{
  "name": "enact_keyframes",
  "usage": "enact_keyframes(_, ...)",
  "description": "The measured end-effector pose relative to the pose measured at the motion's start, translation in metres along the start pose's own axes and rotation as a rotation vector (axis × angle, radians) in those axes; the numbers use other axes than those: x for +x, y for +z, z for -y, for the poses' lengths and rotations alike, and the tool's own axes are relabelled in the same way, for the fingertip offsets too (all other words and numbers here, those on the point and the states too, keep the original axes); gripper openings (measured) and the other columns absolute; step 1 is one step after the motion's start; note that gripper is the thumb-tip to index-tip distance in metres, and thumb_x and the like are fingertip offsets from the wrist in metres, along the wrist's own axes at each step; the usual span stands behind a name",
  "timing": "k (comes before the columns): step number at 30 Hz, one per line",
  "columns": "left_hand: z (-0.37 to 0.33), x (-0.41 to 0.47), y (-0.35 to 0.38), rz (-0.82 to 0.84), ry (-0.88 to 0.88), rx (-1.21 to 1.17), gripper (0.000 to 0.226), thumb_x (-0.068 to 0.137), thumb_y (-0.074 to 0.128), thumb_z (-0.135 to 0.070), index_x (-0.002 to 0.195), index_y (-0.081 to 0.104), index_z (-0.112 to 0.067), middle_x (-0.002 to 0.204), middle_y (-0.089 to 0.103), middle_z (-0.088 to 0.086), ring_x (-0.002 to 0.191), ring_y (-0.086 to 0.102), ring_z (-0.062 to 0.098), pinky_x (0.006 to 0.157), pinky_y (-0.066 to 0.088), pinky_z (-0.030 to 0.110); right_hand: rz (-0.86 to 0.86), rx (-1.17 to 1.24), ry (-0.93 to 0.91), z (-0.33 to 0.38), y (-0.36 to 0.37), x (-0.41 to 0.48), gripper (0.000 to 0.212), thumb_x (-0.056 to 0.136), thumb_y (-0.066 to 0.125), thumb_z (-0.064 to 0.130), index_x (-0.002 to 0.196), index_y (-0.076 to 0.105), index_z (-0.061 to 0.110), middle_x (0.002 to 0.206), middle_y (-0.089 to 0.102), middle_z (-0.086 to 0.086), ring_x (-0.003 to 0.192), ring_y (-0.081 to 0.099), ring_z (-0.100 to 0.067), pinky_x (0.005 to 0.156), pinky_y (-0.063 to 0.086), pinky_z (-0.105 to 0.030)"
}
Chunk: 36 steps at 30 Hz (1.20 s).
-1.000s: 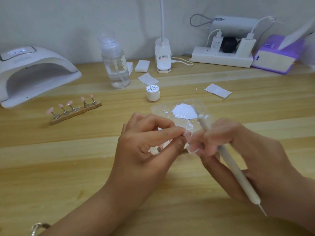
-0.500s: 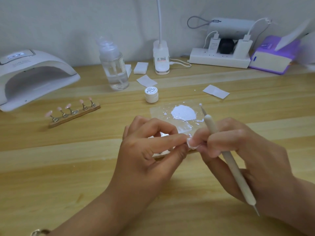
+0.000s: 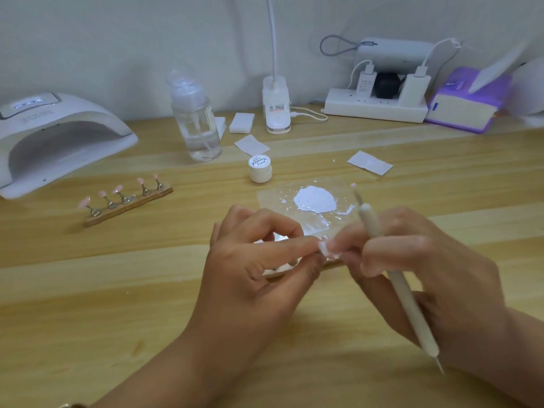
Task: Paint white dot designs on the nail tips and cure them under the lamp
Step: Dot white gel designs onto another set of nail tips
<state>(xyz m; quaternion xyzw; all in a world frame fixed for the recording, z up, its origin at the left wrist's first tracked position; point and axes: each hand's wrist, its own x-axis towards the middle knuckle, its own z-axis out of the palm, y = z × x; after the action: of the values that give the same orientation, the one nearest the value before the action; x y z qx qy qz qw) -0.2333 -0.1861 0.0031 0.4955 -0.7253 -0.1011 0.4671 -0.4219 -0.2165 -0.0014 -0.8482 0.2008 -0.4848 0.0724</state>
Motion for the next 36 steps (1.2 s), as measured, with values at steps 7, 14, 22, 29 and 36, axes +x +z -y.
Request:
enact_keyframes(7, -0.001, 0.001, -0.003, -0.033, -0.080, -0.144, 0.011, 0.080, 0.068, -0.041, 0.085, 0.077, -0.039, 0.087, 0.067, -0.012, 0.092, 0.056, 0.016, 0.084, 0.042, 0.030, 0.106, -0.031, -0.093, -0.007, 0.005, -0.009, 0.025, 0.084, 0.064, -0.009, 0.099, 0.056, 0.010, 0.092, 0.070, -0.015, 0.088, 0.064, -0.029, 0.078, 0.051, -0.034)
enact_keyframes(14, -0.001, -0.001, -0.004, -0.029, -0.078, -0.122, 0.007, 0.081, 0.070, -0.042, 0.085, 0.075, -0.043, 0.083, 0.064, -0.011, 0.091, 0.054, 0.019, 0.085, 0.039, 0.028, -0.099, -0.004, 0.087, -0.003, 0.001, -0.002, 0.013, 0.097, 0.054, 0.005, 0.092, 0.050, 0.016, 0.098, 0.064, -0.003, 0.092, 0.063, -0.011, 0.081, 0.047, -0.020)
enact_keyframes(22, 0.001, -0.001, -0.001, 0.010, -0.064, -0.093, 0.012, 0.081, 0.068, -0.039, 0.089, 0.077, -0.039, 0.085, 0.062, -0.016, 0.086, 0.051, 0.016, 0.079, 0.040, 0.031, -0.020, 0.026, 0.042, 0.004, 0.006, -0.002, 0.015, 0.092, 0.063, -0.002, 0.078, 0.066, -0.001, 0.095, 0.071, -0.010, 0.088, 0.067, -0.021, 0.077, 0.052, -0.030)
enact_keyframes(29, 0.005, 0.000, -0.002, 0.019, -0.083, -0.161, 0.010, 0.081, 0.070, -0.041, 0.083, 0.079, -0.036, 0.085, 0.066, -0.013, 0.088, 0.056, 0.021, 0.082, 0.043, 0.036, -0.063, -0.122, 0.128, -0.019, -0.009, 0.001, 0.032, 0.078, 0.070, -0.017, 0.085, 0.065, 0.014, 0.092, 0.070, -0.008, 0.085, 0.066, -0.020, 0.076, 0.050, -0.026)
enact_keyframes(36, 0.015, 0.004, -0.013, -0.088, -0.320, -0.330, 0.007, 0.078, 0.079, -0.030, 0.085, 0.081, -0.032, 0.087, 0.075, -0.016, 0.089, 0.063, 0.006, 0.075, 0.040, 0.006, -0.028, -0.295, 0.512, -0.061, -0.034, 0.003, 0.013, 0.085, 0.074, 0.002, 0.087, 0.067, 0.012, 0.083, 0.068, -0.003, 0.076, 0.059, -0.024, 0.074, 0.045, -0.030)
